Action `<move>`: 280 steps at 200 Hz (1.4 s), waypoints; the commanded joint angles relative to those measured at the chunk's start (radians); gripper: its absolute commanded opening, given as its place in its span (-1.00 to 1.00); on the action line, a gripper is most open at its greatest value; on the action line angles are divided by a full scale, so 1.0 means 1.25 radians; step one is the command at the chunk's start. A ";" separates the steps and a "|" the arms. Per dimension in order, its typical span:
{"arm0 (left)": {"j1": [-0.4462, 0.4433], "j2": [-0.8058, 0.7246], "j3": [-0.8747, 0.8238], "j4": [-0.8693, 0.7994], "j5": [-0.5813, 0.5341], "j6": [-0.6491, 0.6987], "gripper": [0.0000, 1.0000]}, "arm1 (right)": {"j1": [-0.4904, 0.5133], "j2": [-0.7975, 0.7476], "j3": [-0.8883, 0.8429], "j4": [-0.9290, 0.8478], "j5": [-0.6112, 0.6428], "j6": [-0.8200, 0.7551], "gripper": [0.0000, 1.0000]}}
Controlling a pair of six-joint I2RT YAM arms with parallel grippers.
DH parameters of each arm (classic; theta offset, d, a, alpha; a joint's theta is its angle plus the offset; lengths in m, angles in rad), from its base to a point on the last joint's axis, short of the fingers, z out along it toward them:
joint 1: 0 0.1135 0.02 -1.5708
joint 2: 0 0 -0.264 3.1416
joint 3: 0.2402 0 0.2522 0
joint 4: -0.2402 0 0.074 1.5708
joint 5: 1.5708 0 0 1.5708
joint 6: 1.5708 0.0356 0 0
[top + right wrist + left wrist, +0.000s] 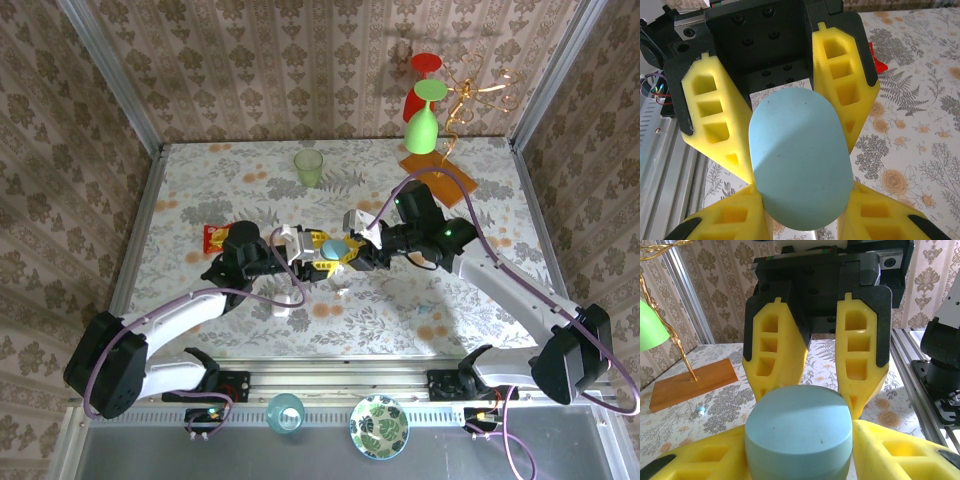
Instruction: Insert wireless bluetooth earbuds into charging case
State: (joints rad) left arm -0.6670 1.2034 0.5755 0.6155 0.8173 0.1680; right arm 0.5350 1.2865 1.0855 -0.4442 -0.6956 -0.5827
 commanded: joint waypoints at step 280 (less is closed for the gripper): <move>0.006 0.004 -0.019 0.097 0.002 -0.092 0.10 | -0.006 -0.012 -0.014 0.039 -0.030 0.020 -0.57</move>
State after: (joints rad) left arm -0.6662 1.2034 0.5583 0.6762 0.8139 0.0940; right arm 0.5301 1.2736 1.0760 -0.3996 -0.7334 -0.5495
